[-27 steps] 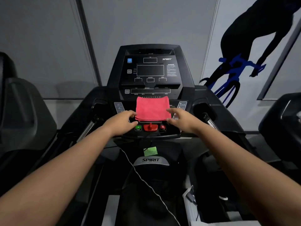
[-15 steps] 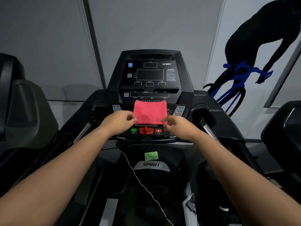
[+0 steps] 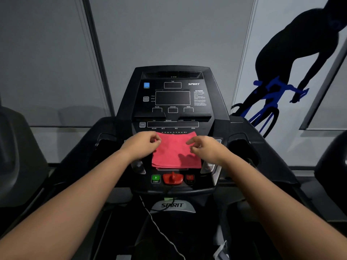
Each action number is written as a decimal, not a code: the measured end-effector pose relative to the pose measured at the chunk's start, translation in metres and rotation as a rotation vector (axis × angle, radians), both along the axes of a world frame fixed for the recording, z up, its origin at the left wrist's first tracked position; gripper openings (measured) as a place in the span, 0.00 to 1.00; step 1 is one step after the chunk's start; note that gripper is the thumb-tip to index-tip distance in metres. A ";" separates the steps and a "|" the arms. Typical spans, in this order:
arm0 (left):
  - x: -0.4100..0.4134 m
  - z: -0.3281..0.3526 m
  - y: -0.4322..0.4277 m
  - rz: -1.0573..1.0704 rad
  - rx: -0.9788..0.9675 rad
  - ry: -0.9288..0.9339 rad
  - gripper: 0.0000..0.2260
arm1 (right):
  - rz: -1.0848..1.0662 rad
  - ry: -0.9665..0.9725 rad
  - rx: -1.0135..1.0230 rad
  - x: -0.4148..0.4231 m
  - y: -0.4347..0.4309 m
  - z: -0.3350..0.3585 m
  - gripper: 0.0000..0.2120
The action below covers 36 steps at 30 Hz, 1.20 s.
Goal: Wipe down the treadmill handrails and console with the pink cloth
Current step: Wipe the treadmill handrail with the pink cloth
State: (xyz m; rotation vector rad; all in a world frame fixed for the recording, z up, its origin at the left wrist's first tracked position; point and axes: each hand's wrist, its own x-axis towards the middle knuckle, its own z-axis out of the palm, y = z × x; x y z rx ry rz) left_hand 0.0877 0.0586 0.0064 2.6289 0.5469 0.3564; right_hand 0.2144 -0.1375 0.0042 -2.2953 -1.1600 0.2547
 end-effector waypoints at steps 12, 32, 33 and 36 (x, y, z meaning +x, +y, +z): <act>0.071 -0.022 0.036 -0.194 0.243 0.014 0.25 | -0.196 -0.036 0.155 0.027 0.049 -0.012 0.11; 0.080 -0.011 -0.005 -0.090 0.286 -0.115 0.16 | -0.163 0.010 0.257 0.028 0.000 0.005 0.11; 0.075 -0.007 -0.010 -0.061 0.243 -0.155 0.16 | -0.155 0.019 0.281 0.028 -0.001 0.005 0.11; 0.060 0.002 -0.025 0.000 0.159 -0.251 0.15 | -0.121 0.055 0.356 0.025 0.000 0.002 0.09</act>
